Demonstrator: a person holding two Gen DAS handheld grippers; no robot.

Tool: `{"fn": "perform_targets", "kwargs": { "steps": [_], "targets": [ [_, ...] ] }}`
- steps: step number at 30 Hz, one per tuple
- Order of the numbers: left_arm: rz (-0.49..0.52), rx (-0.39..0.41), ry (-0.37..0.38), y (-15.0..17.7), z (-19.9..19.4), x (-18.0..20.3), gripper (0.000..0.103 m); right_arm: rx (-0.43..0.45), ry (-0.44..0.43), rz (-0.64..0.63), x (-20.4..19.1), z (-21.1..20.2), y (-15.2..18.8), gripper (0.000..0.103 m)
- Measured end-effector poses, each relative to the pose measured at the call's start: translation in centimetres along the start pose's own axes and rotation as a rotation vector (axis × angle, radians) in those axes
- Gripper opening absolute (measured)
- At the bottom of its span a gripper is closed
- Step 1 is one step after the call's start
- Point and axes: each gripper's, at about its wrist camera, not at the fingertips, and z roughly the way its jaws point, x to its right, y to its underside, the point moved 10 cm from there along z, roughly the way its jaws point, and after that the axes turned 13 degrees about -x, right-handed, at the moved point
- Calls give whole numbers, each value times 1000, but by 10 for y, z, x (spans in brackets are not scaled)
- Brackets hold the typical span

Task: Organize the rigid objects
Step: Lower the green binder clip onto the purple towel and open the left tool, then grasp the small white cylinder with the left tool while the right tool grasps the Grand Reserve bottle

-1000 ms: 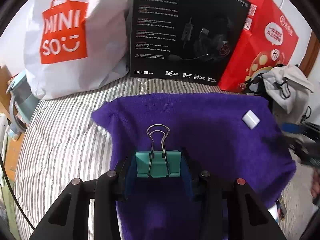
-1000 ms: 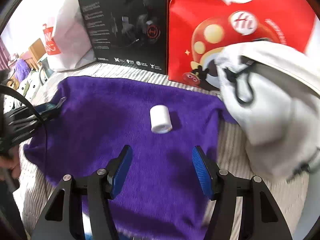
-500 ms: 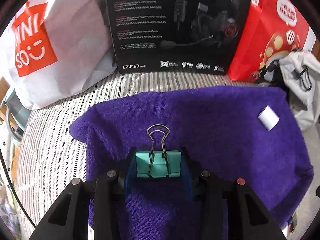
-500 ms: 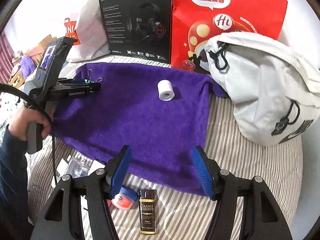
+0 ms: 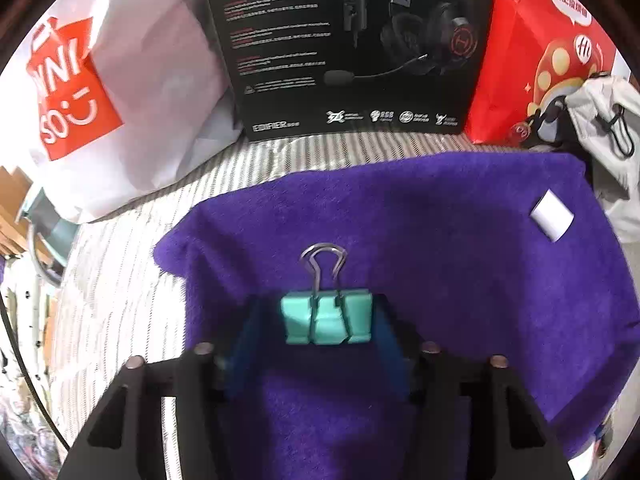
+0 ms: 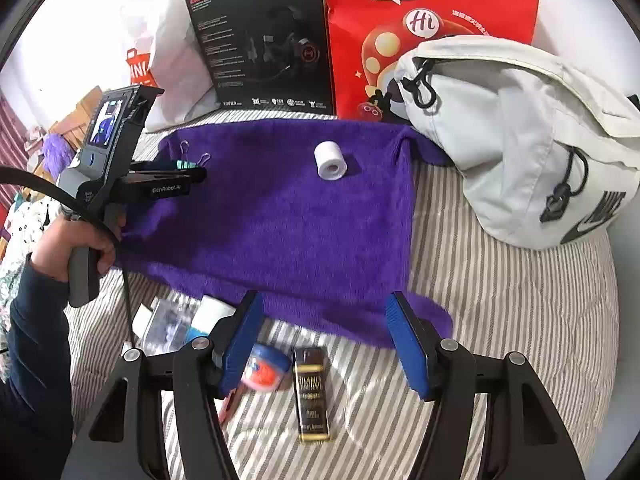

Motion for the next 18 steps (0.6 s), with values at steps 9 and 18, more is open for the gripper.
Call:
{"fn": "perform_targets", "kwargs": {
  "steps": [9, 18],
  "targets": [
    [-47, 11, 54, 33, -31, -4, 62, 38, 7, 38, 0, -23, 24, 64],
    [-15, 48, 119, 109, -92, 8, 62, 63, -24, 146, 10, -35, 54, 67]
  ]
}}
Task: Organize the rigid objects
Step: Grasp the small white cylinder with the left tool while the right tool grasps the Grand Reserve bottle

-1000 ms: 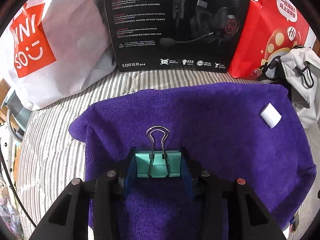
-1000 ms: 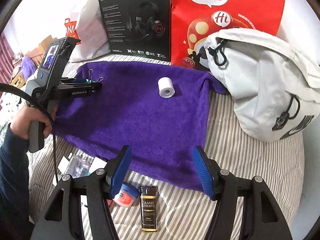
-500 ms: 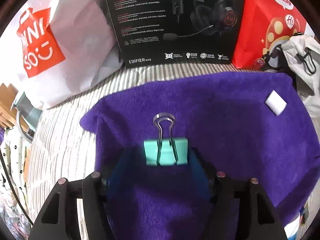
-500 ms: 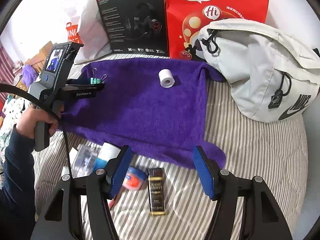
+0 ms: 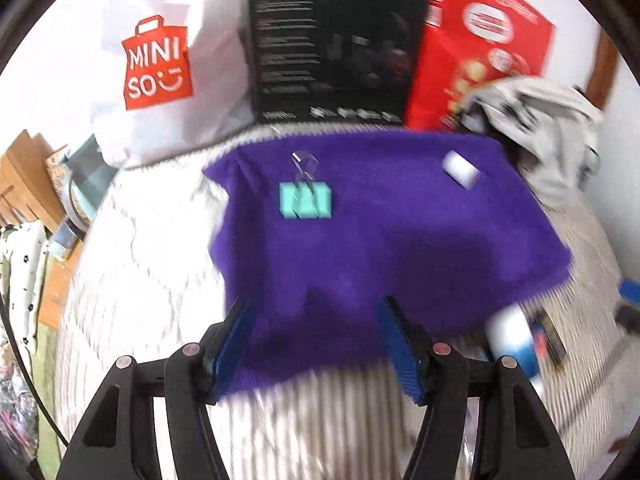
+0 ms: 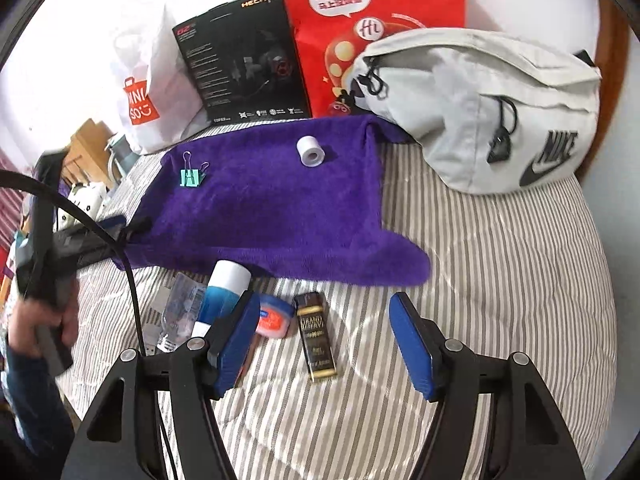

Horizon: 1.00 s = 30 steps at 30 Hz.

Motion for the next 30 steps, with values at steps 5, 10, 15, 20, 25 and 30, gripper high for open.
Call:
{"fn": "perform_targets", "kwargs": {
  "steps": [5, 10, 15, 20, 25, 30],
  "targets": [
    [-12, -23, 40, 57, -8, 6, 62, -5, 3, -4, -3, -3, 13, 68],
    [-21, -63, 90, 84, 0, 16, 62, -18, -7, -27, -14, -1, 24, 68],
    [-10, -98, 87, 98, 11, 28, 62, -37, -17, -44, -23, 5, 37, 69],
    [8, -114, 63, 106, 21, 29, 62, -57, -24, -40, -25, 13, 48, 69],
    [30, -94, 44, 107, 21, 30, 62, -76, -8, -23, -20, 23, 51, 69],
    [90, -67, 14, 108, 21, 38, 51, -74, 10, -9, -9, 31, 48, 69]
  ]
}}
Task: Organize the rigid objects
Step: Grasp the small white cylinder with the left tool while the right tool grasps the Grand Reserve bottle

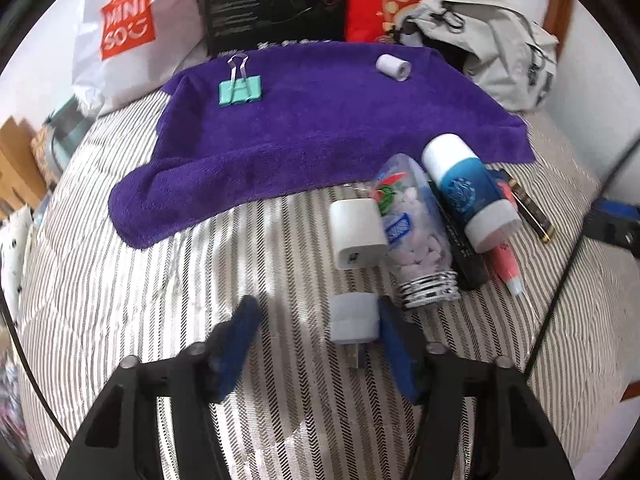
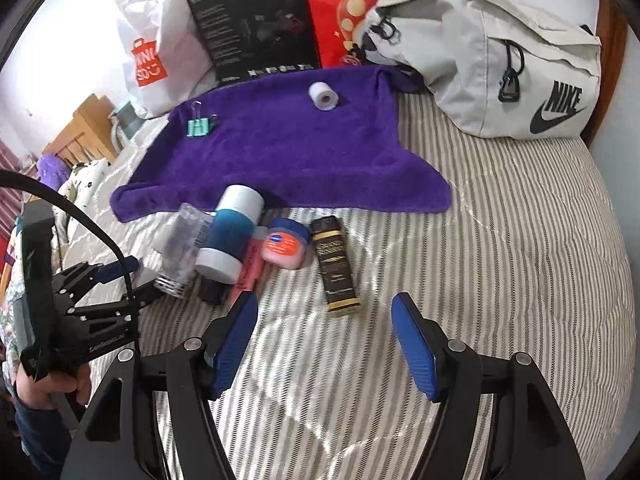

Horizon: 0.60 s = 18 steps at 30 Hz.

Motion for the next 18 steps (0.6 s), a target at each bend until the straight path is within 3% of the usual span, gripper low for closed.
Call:
{"fn": "perform_targets", "kwargs": {
  "steps": [5, 13, 15, 18],
  "targets": [
    [48, 18, 26, -1, -3, 10, 27, 20, 45, -31, 6, 12, -8, 69],
    [60, -2, 15, -1, -1, 12, 26, 10, 100, -174, -8, 46, -20, 67],
    [51, -4, 20, -1, -1, 12, 26, 8, 115, -203, -9, 55, -21, 53],
    [51, -7, 17, -1, 0, 12, 26, 60, 114, -254, -11, 54, -21, 49]
  ]
}}
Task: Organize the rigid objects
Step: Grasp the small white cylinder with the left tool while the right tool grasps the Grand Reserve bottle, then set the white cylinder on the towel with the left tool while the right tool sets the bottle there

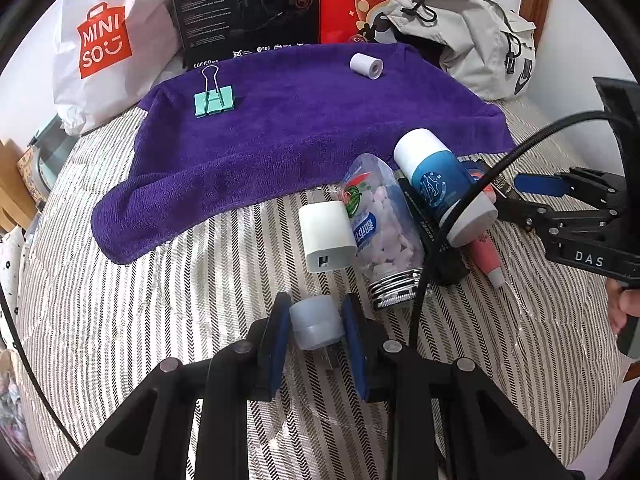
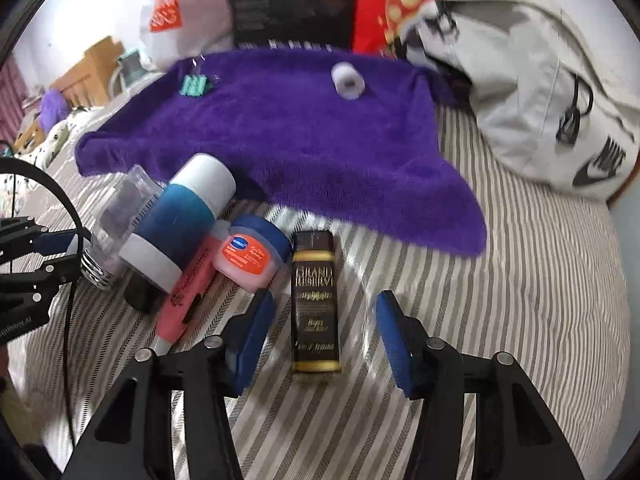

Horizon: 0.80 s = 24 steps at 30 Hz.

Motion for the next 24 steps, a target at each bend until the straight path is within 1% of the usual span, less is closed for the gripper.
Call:
{"fn": "perform_targets", "kwargs": {
  "steps": [2, 3, 7, 8, 9, 11, 14, 18, 21, 24],
  "targets": [
    [2, -4, -2, 0, 0, 0, 26, 24, -12, -23, -1, -1, -1, 45],
    [1, -6, 1, 0, 1, 0, 26, 32, -36, -14, 0, 0, -2, 43],
    [4, -7, 4, -1, 2, 0, 26, 27, -36, -27, 0, 1, -7, 39],
    [4, -6, 6, -1, 2, 0, 26, 16, -40, -38, -3, 0, -7, 32],
    [4, -6, 5, -1, 2, -1, 26, 7, -40, -45, -4, -1, -5, 23],
    [3, -6, 6, -2, 2, -1, 26, -21, -27, -57, -5, -2, -1, 23],
    [-1, -2, 7, -1, 2, -1, 26, -23, -40, -43, -4, -2, 0, 23],
    [-1, 6, 4, -1, 1, 0, 26, -18, -28, -39, -5, -2, -1, 24],
    [0, 11, 6, 0, 1, 1, 26, -19, -37, -21, -4, -2, -1, 24],
    [-11, 19, 26, 0, 1, 0, 26, -29, -53, 6, -2, -2, -1, 24]
  ]
}}
